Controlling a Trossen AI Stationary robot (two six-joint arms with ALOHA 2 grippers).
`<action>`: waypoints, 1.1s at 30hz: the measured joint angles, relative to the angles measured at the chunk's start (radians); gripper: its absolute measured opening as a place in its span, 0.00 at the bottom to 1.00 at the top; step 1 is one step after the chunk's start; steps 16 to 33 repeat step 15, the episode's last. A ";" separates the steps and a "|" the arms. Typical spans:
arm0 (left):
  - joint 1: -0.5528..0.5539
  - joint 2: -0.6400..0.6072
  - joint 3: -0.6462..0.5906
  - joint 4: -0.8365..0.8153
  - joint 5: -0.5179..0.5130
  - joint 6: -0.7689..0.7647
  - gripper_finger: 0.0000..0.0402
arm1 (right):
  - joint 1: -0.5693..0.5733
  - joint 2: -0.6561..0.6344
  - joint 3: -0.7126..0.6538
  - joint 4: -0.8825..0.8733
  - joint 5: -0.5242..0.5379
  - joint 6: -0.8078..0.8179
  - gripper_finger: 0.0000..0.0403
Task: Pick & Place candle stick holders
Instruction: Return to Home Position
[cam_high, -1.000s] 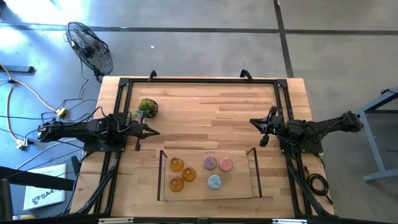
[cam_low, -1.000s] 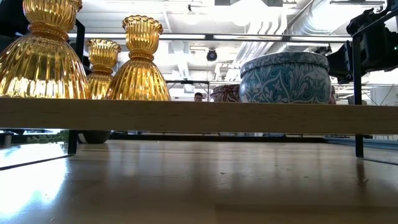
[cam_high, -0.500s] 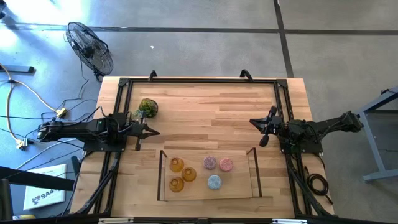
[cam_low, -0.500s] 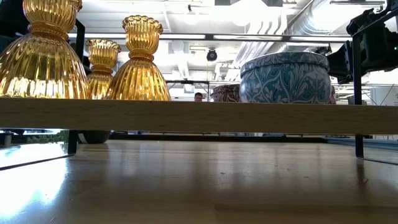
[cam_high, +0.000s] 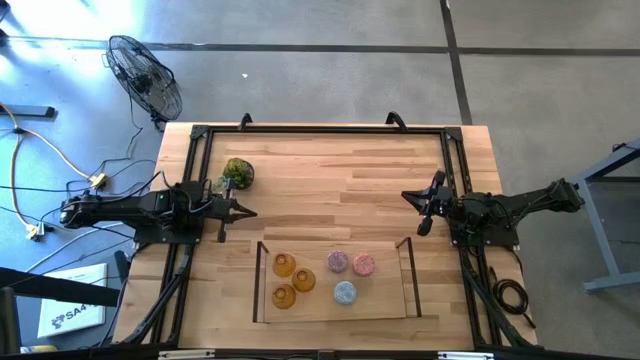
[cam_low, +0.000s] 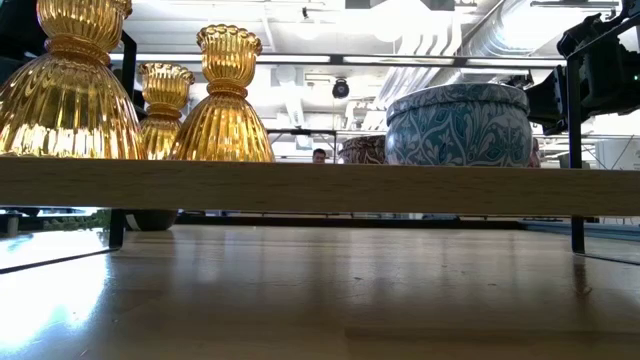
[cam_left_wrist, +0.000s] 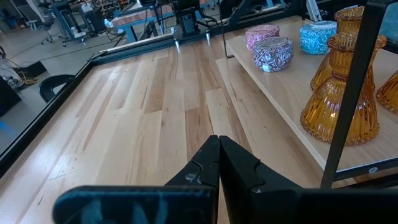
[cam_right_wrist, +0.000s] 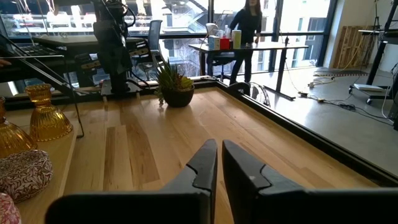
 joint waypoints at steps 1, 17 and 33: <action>0.000 0.000 0.000 0.000 0.000 0.000 0.00 | 0.000 0.000 0.000 0.000 0.000 0.000 0.05; 0.000 0.000 0.000 0.000 0.000 0.000 0.00 | 0.000 0.000 0.000 0.000 0.000 0.000 0.05; 0.000 0.000 0.000 0.000 0.000 0.000 0.00 | 0.000 0.000 0.000 0.000 0.000 0.000 0.05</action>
